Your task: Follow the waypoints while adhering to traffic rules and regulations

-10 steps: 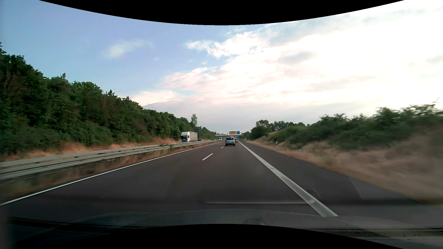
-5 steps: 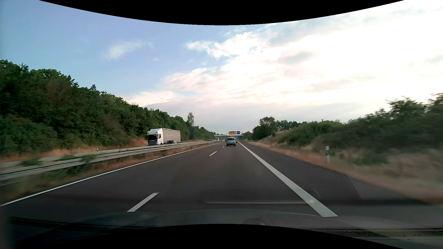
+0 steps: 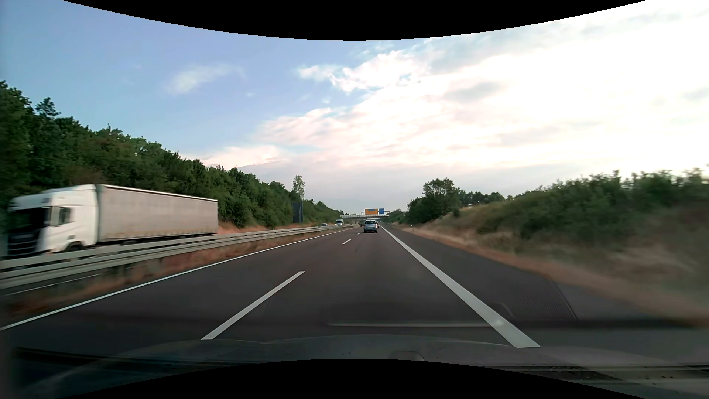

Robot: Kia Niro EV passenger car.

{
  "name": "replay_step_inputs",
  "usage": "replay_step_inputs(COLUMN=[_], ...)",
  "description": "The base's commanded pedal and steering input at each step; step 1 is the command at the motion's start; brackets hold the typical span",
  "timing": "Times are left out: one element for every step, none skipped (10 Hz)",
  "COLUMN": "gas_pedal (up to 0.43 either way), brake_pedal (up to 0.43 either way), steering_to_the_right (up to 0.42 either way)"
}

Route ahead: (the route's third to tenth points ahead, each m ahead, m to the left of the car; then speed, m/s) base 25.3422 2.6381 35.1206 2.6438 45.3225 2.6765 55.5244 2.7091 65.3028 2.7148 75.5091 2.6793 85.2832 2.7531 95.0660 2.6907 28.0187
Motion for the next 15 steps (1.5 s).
replay_step_inputs(gas_pedal=[0.169, 0.169, 0.169, 0.169, 0.169, 0.169, 0.169, 0.169, 0.169, 0.169, 0.169, 0.169, 0.169, 0.169, 0.169], brake_pedal=[0.000, 0.000, 0.000, 0.000, 0.000, 0.000, 0.000, 0.000, 0.000, 0.000, 0.000, 0.000, 0.000, 0.000, 0.000], steering_to_the_right=[-0.004, -0.004, -0.003, -0.004, -0.003, -0.004, -0.004, -0.004, -0.004, -0.004, -0.004, -0.004, -0.004, -0.004, -0.004])
